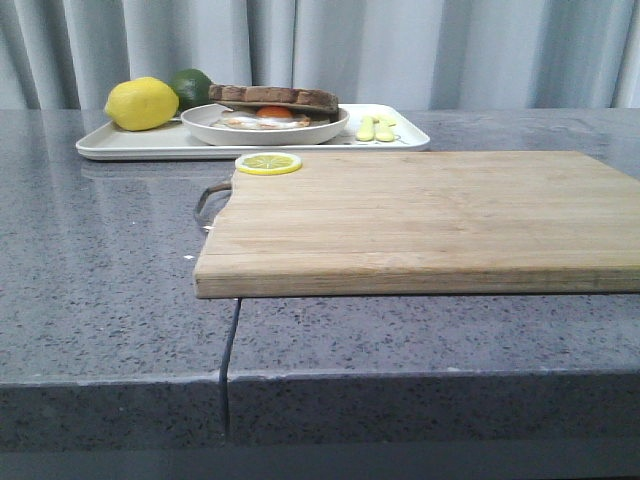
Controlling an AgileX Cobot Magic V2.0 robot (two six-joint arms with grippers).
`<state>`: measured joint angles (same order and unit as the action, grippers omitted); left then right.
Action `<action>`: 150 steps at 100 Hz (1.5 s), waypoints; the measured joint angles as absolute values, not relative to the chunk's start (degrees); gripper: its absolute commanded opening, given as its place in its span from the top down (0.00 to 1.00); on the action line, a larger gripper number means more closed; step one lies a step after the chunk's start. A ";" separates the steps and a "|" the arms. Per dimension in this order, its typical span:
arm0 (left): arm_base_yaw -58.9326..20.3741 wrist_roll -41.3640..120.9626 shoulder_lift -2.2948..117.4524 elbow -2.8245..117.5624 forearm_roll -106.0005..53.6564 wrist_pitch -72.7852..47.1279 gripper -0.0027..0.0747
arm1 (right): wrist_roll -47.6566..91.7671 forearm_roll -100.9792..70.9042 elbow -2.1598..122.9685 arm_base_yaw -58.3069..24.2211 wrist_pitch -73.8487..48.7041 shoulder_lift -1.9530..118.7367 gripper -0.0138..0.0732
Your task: Place bread and move sandwich to tray
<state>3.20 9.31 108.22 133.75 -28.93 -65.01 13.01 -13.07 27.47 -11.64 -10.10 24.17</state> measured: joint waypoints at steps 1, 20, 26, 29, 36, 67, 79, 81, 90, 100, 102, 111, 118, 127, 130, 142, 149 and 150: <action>3.20 9.54 108.01 133.63 -28.77 -65.13 0.64 | 13.01 -13.07 27.47 -11.64 -10.10 24.17 0.46; 3.20 10.97 100.91 126.31 -25.41 -65.28 0.64 | 13.01 -13.07 27.47 -11.64 -10.10 24.17 0.46; 3.20 11.49 98.34 122.91 -24.65 -65.01 0.64 | 13.01 -13.07 27.47 -11.64 -10.10 24.17 0.46; 3.20 11.64 96.51 121.01 -24.34 -64.63 0.64 | 13.01 -13.07 27.47 -11.64 -10.10 24.17 0.46; 3.20 12.36 92.41 115.62 -23.97 -62.82 0.64 | 13.01 -13.07 27.47 -11.64 -10.10 24.17 0.46; 3.20 14.40 68.40 84.09 -23.94 -45.99 0.64 | 13.01 -13.07 27.47 -11.64 -10.10 24.17 0.46; 3.20 14.48 59.10 71.55 -23.94 -39.33 0.64 | 13.01 -13.07 27.47 -11.64 -10.10 24.17 0.46; 3.20 14.48 57.57 69.43 -23.94 -38.37 0.64 | 13.01 -12.96 27.47 -11.64 -10.10 24.17 0.46; 3.20 14.52 51.22 60.90 -23.94 -34.62 0.64 | 13.01 -12.30 27.47 -11.64 -10.10 24.17 0.46; 3.20 14.52 44.50 52.81 -23.94 -31.26 0.64 | 13.01 -10.61 27.47 -11.64 -10.36 24.07 0.46; 3.20 14.52 43.04 51.23 -23.94 -30.60 0.64 | 13.01 -10.33 27.47 -11.64 -10.66 23.97 0.46; 3.20 14.52 36.56 44.81 -23.94 -28.09 0.64 | 13.01 -9.38 27.26 -11.64 -12.21 23.05 0.46; 3.20 14.52 31.56 40.38 -23.94 -26.60 0.64 | 13.01 -8.56 27.02 -11.64 -13.85 21.44 0.46; 3.20 14.52 25.41 35.44 -24.04 -25.46 0.64 | 13.01 -7.34 27.02 -11.64 -16.09 18.43 0.46; 3.20 14.52 23.58 33.55 -24.04 -25.36 0.64 | 13.01 -6.84 27.02 -11.64 -17.07 17.13 0.46; 3.20 14.52 16.24 28.17 -24.12 -25.24 0.64 | 13.01 -5.48 26.89 -11.64 -20.48 12.56 0.46; 3.20 14.52 12.43 25.71 -24.12 -25.14 0.64 | 13.01 -5.21 25.92 -11.64 -22.15 9.70 0.46; 3.20 14.52 12.08 25.49 -24.12 -25.14 0.64 | 13.01 -5.21 25.78 -11.64 -22.30 9.40 0.46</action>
